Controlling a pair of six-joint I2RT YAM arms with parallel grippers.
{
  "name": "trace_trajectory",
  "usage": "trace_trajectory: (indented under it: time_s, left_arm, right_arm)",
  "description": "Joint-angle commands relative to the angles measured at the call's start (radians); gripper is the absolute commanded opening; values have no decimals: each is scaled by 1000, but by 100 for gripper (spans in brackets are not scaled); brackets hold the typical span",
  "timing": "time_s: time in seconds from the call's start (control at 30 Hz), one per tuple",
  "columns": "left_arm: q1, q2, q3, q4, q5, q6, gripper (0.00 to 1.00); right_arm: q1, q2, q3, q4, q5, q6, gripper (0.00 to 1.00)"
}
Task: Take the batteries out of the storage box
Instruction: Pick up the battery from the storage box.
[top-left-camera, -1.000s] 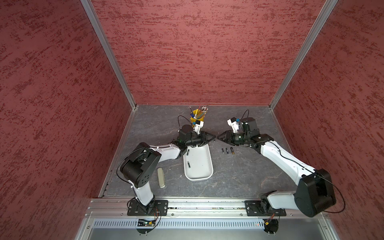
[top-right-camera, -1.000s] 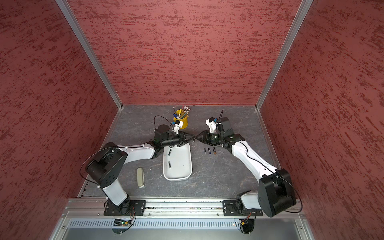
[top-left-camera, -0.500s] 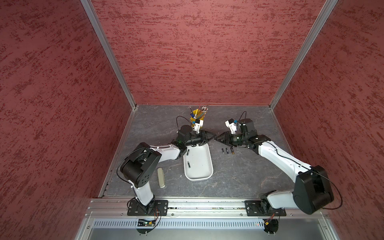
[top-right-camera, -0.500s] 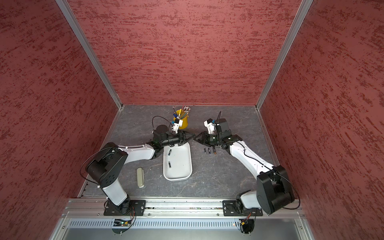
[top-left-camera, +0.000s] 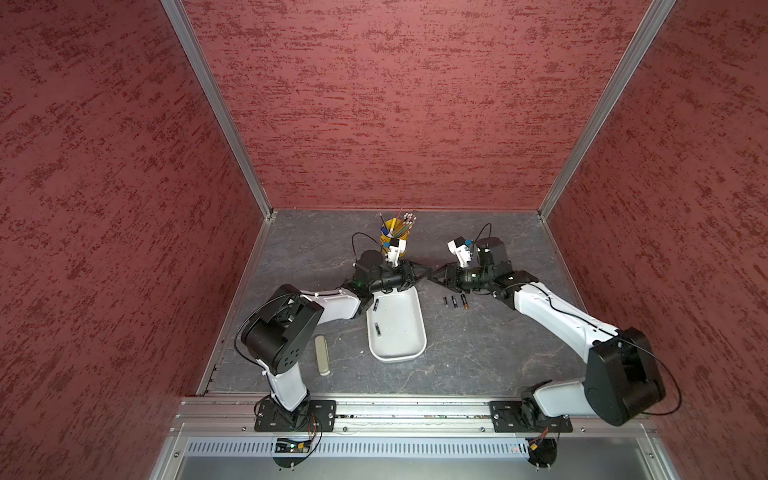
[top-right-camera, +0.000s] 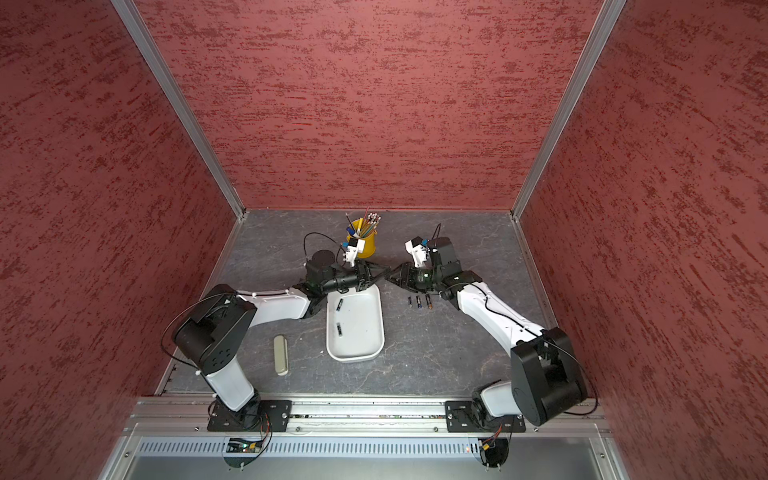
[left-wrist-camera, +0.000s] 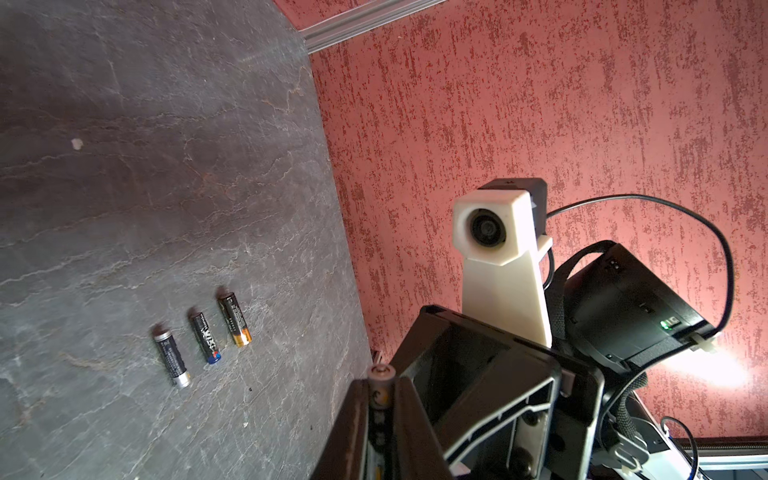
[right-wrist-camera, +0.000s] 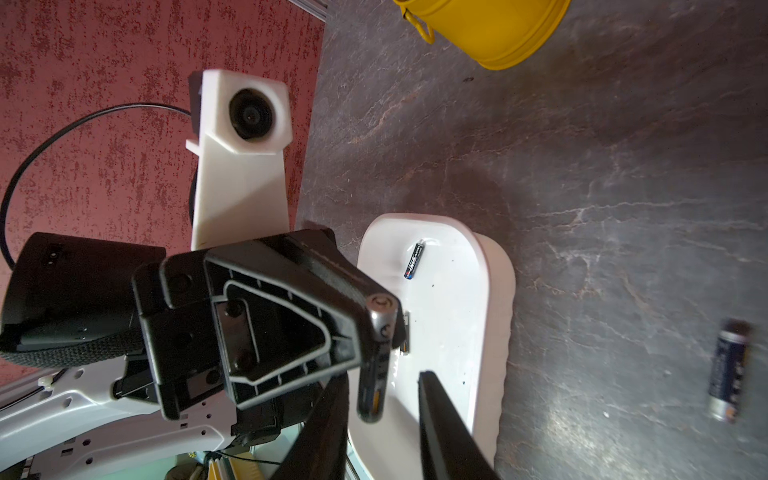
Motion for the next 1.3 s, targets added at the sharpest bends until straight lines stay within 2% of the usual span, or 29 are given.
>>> trace_trajectory:
  time_s: [0.0,0.47,0.67,0.73,0.8,1.03,1.13,1.27]
  left_arm:
    - [0,16,-13,39,19,-2,15]
    - [-4,18,-18,47,20,-6,16]
    - [-5,11,-22,38,12,2,36]
    - [-4,4,-22,15,4,15,49]
    - [-2,0,-20,-2,-2,25,55]
    - [42,-43,-34,-38,-25,58,61]
    - [90,-100,-24,-158,-21,122,61]
    - [112,-204,46,-546,-79,340,62]
  right_arm:
    - [9,14,-11,69,-25,19,30]
    - [9,5,-13,84,-25,34,18]
    - [10,5,-11,55,-8,26,14]
    - [10,2,-13,34,11,18,13]
    - [10,0,-11,11,23,5,13]
    - [11,-15,5,-123,77,-70,13]
    - [9,-16,46,-309,178,-182,13]
    - [2,-16,75,-534,376,-322,14]
